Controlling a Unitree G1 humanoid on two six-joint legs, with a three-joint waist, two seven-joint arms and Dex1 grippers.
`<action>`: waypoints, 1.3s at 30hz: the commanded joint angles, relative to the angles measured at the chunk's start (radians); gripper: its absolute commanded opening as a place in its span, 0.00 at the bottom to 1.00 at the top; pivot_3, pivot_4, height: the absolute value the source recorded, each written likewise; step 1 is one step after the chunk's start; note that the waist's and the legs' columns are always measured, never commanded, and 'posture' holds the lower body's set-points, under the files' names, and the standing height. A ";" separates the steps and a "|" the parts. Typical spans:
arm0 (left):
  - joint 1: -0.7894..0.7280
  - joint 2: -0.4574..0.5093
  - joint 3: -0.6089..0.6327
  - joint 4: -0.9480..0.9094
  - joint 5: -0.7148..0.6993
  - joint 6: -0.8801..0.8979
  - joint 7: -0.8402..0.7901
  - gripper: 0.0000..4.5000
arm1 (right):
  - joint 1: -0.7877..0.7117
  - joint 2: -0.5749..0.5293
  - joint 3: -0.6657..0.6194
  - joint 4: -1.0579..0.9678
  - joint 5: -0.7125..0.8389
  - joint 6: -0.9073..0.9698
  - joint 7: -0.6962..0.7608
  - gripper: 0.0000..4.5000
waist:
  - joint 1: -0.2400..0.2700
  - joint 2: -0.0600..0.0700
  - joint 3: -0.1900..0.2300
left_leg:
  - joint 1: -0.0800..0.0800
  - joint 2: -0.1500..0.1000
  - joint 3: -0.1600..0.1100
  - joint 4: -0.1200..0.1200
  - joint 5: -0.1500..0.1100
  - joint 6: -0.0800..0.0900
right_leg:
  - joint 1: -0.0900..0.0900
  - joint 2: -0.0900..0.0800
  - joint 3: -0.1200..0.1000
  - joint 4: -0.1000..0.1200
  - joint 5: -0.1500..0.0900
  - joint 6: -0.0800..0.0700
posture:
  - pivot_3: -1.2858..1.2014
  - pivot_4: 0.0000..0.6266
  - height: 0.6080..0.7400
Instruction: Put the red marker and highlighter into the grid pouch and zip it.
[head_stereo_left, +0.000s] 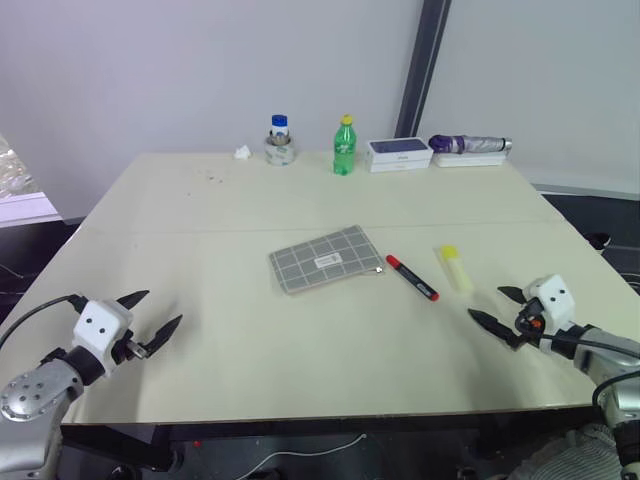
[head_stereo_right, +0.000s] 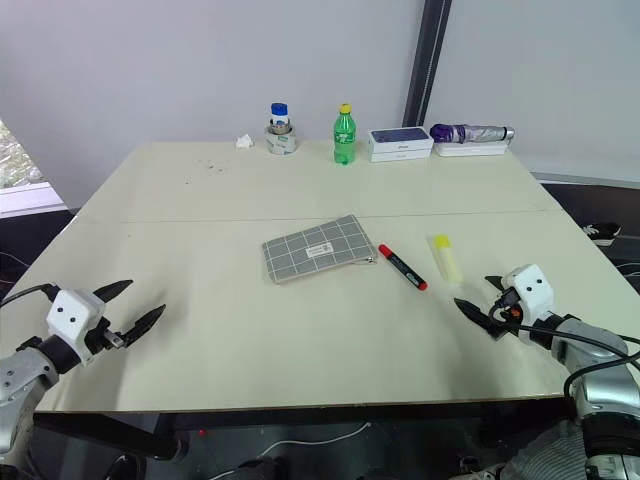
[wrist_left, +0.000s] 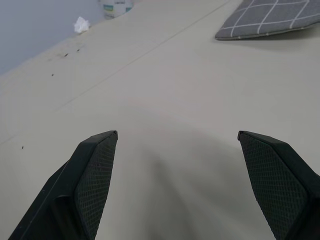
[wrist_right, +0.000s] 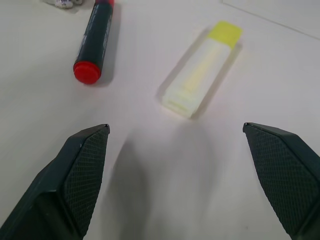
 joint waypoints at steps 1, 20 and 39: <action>-0.015 0.004 -0.001 -0.007 0.010 -0.048 0.006 0.90 | -0.027 0.001 -0.023 -0.089 0.028 0.027 -0.014 0.99 | 0.000 0.000 0.000 | 0.000 0.000 0.000 0.000 0.000 0.000 | 0.000 0.000 0.000 0.000 0.000 0.000 | 0.52 0.24 1.00; -0.311 -0.011 -0.187 0.274 0.249 -0.320 0.101 0.90 | -0.301 0.237 0.174 -0.075 -0.081 0.026 -0.114 0.00 | -0.002 0.000 0.000 | 0.001 0.001 0.000 0.000 0.001 -0.001 | -0.002 0.002 0.001 0.003 0.001 -0.001 | 0.52 0.24 1.00; -0.704 -0.051 -0.533 0.773 0.566 -0.795 0.166 0.90 | -0.685 0.453 0.331 0.536 -0.374 -0.234 -0.436 0.00 | -0.003 0.000 0.000 | -0.012 -0.001 0.004 0.001 0.006 -0.009 | -0.017 0.002 0.002 0.007 0.001 -0.001 | 0.52 0.24 1.00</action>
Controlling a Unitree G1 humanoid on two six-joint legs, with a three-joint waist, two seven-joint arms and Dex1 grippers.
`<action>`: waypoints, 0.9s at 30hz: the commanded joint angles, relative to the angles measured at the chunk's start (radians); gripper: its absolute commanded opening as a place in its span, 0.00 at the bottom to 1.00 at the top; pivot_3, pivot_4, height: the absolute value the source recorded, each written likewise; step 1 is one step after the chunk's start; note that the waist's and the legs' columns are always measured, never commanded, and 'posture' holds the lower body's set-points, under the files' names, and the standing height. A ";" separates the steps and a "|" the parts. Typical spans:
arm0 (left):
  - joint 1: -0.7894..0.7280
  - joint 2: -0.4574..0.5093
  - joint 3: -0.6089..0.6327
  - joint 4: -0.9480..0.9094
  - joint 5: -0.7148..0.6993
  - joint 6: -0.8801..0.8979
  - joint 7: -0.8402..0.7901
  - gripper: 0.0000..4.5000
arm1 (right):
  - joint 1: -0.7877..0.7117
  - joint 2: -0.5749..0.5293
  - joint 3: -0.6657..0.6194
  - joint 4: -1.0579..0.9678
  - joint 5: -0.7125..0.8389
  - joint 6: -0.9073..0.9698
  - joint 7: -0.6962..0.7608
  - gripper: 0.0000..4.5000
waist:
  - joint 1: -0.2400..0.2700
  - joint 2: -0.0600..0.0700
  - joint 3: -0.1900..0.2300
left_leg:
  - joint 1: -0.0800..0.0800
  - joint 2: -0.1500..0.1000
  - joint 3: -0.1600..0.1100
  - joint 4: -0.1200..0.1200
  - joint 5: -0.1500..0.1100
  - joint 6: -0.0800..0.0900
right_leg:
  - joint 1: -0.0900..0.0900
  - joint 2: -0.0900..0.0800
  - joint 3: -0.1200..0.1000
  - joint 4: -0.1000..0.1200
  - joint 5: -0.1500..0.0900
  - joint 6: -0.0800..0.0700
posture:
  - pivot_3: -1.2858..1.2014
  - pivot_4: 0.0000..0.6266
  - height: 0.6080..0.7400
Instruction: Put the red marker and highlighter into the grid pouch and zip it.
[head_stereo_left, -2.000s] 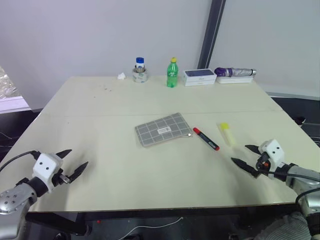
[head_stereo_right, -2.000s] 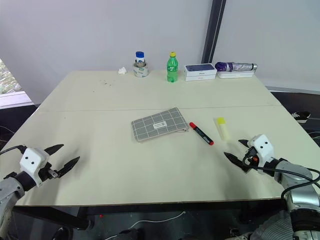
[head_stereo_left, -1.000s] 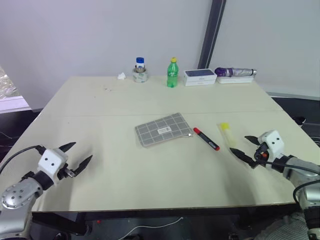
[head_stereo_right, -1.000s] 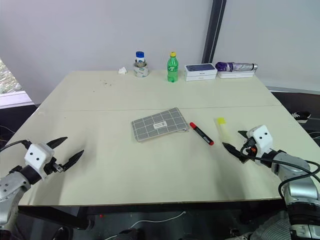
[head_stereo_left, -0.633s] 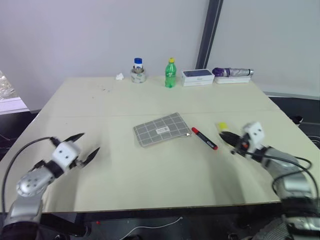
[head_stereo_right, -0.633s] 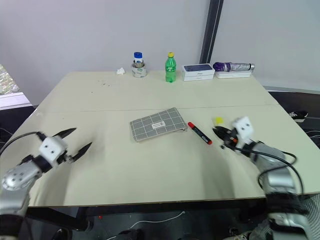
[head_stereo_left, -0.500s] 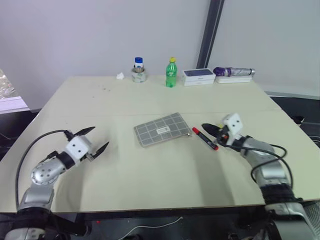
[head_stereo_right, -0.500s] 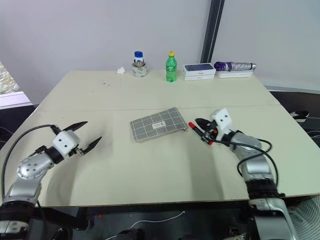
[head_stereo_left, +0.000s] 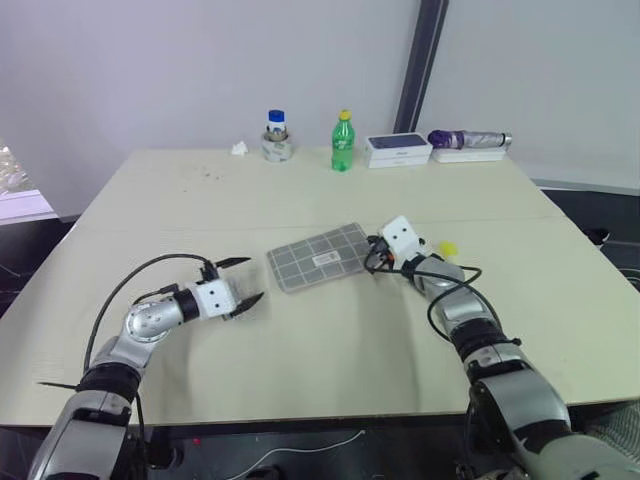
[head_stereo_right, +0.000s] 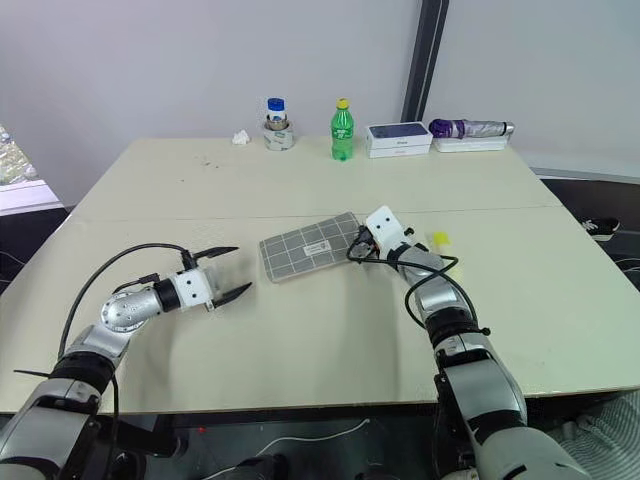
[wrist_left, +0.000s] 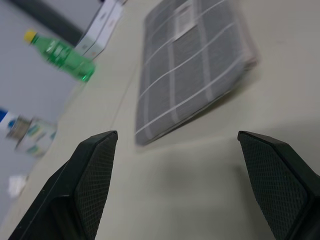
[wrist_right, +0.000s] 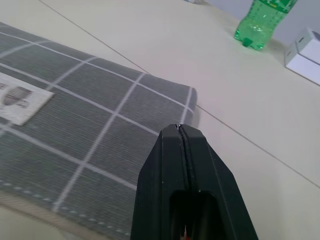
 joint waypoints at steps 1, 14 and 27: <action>-0.057 0.005 -0.039 0.046 0.077 -0.072 0.069 0.90 | -0.029 0.008 0.001 0.019 -0.013 -0.034 -0.011 0.00 | 0.001 0.000 0.000 | 0.000 0.000 0.000 0.000 0.000 0.000 | 0.000 0.000 0.000 0.000 0.000 0.000 | 0.52 0.24 1.00; -0.148 -0.013 -0.146 0.160 0.231 -0.142 0.257 0.90 | -0.071 0.018 -0.021 0.094 -0.027 -0.008 -0.095 0.00 | -0.001 0.000 0.000 | 0.000 0.000 0.001 0.000 0.000 0.000 | -0.001 0.000 0.001 0.002 0.000 0.000 | 0.52 0.24 1.00; -0.222 -0.069 -0.233 0.226 0.340 -0.115 0.408 0.90 | -0.053 0.038 0.003 0.085 -0.043 -0.015 -0.059 0.00 | 0.002 0.000 0.000 | 0.000 0.000 0.001 0.001 0.000 0.000 | -0.001 0.000 0.001 0.002 0.000 0.000 | 0.52 0.24 1.00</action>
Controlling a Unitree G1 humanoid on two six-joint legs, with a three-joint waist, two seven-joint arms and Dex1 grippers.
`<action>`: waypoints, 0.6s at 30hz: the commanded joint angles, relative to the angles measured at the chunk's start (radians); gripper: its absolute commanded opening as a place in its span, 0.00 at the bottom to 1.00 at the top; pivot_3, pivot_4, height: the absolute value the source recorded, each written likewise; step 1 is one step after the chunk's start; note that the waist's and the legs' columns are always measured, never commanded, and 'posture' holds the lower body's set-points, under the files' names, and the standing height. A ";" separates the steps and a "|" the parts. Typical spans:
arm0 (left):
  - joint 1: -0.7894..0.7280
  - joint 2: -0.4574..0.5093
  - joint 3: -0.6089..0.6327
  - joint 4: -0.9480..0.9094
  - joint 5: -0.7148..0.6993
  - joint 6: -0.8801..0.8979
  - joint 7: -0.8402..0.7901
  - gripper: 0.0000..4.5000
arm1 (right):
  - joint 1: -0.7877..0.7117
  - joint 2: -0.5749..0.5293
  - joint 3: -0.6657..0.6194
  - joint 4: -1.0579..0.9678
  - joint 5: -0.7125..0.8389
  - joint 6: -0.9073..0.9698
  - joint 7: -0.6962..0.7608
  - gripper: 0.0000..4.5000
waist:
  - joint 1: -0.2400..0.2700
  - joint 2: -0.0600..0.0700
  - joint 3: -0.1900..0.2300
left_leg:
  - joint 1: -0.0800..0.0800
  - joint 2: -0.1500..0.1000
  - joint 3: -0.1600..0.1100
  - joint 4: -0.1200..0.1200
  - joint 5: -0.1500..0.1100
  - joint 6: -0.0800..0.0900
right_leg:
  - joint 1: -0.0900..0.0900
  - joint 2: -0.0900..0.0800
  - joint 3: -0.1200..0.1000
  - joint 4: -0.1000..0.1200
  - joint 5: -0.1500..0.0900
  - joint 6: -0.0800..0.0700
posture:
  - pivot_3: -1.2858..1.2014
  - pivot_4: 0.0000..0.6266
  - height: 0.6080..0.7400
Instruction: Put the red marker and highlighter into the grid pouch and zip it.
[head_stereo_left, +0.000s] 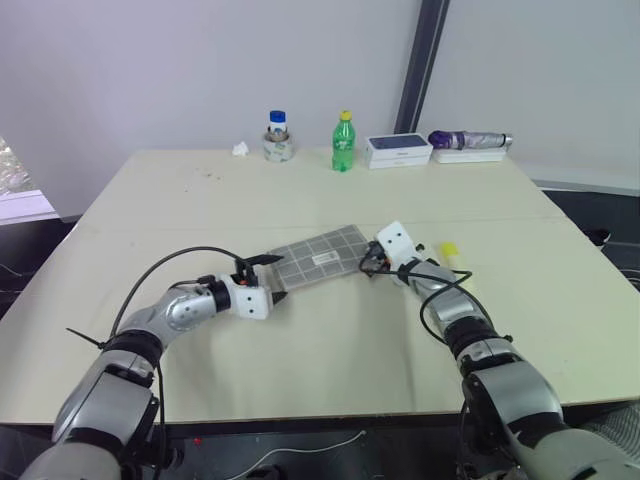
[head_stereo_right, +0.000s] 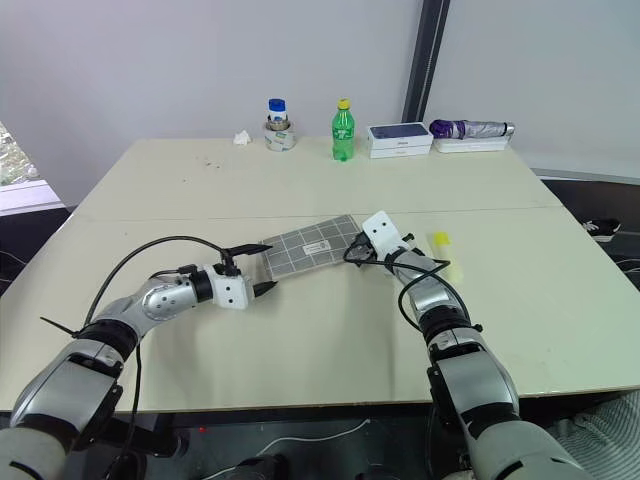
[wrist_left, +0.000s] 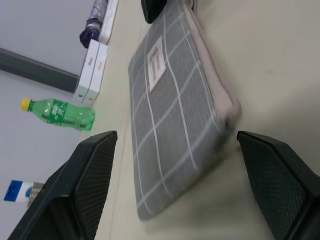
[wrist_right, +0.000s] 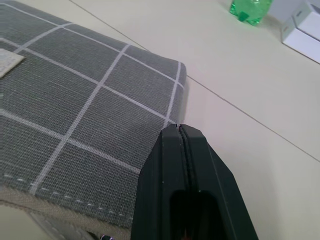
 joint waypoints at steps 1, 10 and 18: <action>-0.014 -0.016 -0.033 0.019 0.028 0.006 0.024 0.90 | -0.019 0.006 0.001 -0.020 -0.002 -0.015 0.008 0.00 | 0.000 0.000 0.000 | 0.000 0.000 0.000 0.000 0.000 0.000 | 0.000 0.000 0.000 0.000 0.000 0.000 | 0.52 0.24 1.00; -0.038 -0.048 -0.051 0.068 0.007 0.027 -0.012 0.49 | -0.011 0.002 0.001 -0.037 -0.003 -0.014 0.021 0.00 | 0.000 0.000 0.000 | 0.000 0.000 0.000 0.000 0.000 0.000 | 0.000 0.000 0.000 0.000 0.000 0.000 | 0.52 0.24 1.00; -0.032 -0.069 -0.013 0.073 -0.070 0.050 -0.059 0.02 | -0.008 0.002 0.003 -0.049 -0.006 -0.019 0.024 0.00 | 0.001 0.001 -0.001 | 0.001 0.000 0.000 0.001 0.000 -0.001 | 0.001 0.000 0.000 0.000 0.000 0.000 | 0.52 0.24 1.00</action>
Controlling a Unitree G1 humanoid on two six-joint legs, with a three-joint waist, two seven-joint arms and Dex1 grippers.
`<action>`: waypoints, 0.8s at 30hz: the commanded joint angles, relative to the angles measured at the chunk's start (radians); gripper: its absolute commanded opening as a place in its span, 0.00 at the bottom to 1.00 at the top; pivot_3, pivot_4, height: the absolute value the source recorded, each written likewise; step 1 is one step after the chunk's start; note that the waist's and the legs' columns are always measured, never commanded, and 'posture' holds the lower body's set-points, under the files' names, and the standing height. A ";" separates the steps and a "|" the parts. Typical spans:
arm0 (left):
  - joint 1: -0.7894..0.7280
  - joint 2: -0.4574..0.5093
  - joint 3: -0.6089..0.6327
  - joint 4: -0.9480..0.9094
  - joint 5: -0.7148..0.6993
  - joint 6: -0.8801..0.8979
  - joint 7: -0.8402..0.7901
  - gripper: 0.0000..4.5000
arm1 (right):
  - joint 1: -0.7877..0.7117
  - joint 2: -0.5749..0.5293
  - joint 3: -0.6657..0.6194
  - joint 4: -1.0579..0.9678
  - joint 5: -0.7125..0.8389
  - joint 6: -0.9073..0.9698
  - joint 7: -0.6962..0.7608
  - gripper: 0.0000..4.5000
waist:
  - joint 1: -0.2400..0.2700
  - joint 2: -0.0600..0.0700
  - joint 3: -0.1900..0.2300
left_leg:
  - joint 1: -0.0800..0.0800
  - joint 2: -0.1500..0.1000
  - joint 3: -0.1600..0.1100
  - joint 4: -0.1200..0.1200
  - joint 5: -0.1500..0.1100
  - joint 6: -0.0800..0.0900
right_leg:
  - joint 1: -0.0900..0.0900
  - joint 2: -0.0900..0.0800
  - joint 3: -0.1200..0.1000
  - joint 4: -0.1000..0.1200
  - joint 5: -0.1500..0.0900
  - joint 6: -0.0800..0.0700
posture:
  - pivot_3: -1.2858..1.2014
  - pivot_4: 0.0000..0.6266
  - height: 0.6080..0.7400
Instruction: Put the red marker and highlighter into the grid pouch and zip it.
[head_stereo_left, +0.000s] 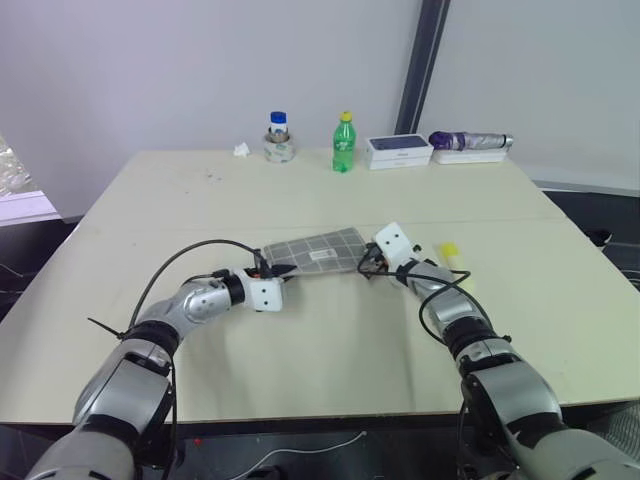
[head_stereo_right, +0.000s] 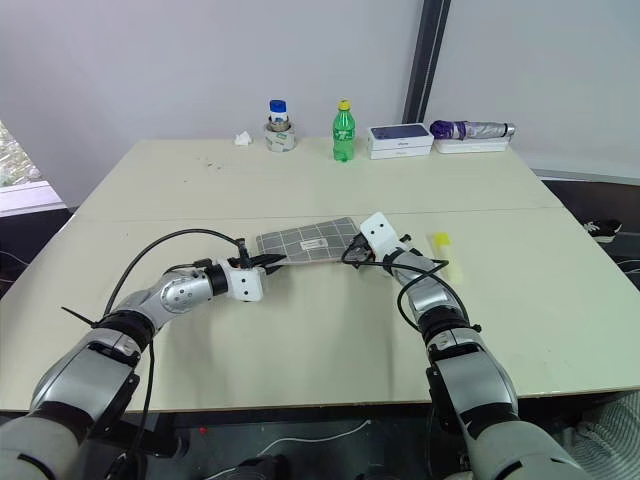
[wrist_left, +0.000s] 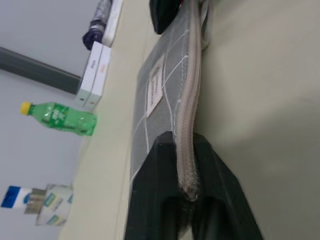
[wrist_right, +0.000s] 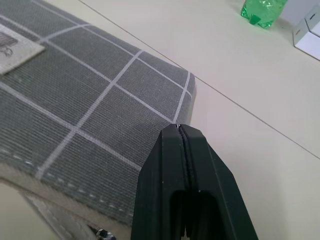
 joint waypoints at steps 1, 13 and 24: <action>0.024 -0.023 0.018 0.015 -0.058 0.022 -0.057 0.02 | -0.008 0.001 0.003 -0.050 -0.003 -0.019 0.004 0.00 | 0.000 0.000 0.000 | 0.000 0.000 0.000 0.000 0.000 0.000 | 0.000 0.000 0.000 0.000 0.000 0.000 | 0.52 0.24 1.00; 0.171 0.029 0.154 -0.293 -0.284 0.148 -0.196 0.00 | 0.148 -0.025 -0.091 -0.497 0.161 0.124 0.112 0.88 | -0.005 0.000 0.000 | -0.001 0.001 0.000 -0.001 0.001 -0.001 | -0.002 0.000 0.000 -0.001 0.000 0.000 | 0.52 0.24 1.00; 0.458 0.078 0.240 -0.852 -0.293 0.442 -0.183 0.00 | 0.480 -0.022 -0.100 -0.982 0.261 0.452 0.101 1.00 | -0.005 0.000 0.000 | -0.001 0.002 0.000 -0.001 0.000 -0.001 | -0.002 0.002 0.001 0.001 0.000 0.000 | 0.52 0.24 1.00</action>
